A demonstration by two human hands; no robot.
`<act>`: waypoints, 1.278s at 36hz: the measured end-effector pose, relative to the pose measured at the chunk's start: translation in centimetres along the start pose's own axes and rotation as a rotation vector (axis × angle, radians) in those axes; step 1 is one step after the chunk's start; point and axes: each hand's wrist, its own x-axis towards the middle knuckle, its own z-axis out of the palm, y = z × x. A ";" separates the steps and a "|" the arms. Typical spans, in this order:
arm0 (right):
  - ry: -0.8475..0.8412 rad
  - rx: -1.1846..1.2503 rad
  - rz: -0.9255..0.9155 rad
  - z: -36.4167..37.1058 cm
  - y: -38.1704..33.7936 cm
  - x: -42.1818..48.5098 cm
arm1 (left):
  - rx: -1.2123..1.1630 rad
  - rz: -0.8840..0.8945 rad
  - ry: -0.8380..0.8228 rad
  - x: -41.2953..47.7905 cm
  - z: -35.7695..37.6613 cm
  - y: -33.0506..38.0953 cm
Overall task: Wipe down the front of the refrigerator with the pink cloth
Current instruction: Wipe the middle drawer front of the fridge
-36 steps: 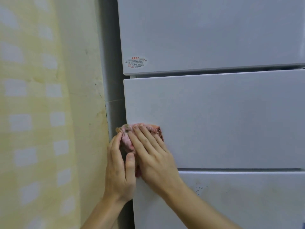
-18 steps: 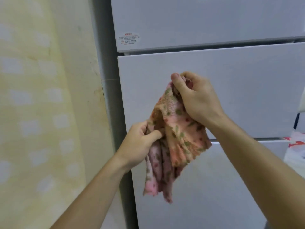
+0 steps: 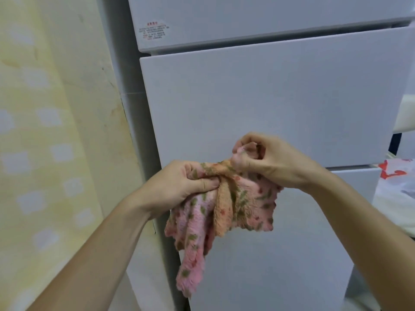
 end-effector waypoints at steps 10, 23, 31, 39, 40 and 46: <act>-0.114 0.038 0.025 -1.1 1.5 -1.1 | 0.371 -0.134 -0.044 0.7 -1.0 1.6; -0.022 0.119 0.116 -3.0 2.1 -1.8 | 0.271 -0.299 -0.383 0.4 -1.6 2.5; 0.023 0.171 -0.030 -3.3 3.2 -1.8 | 0.239 -0.366 -0.346 0.7 -0.9 2.4; 0.142 0.019 -0.068 -0.9 1.9 -0.9 | -0.095 -0.282 -0.419 0.7 1.0 2.1; 0.198 -0.085 -0.089 -0.4 2.1 -0.8 | -0.150 -0.261 -0.404 0.8 1.2 2.0; 0.379 -0.084 0.036 0.3 2.1 -2.1 | -0.232 -0.169 -0.125 1.3 1.2 2.2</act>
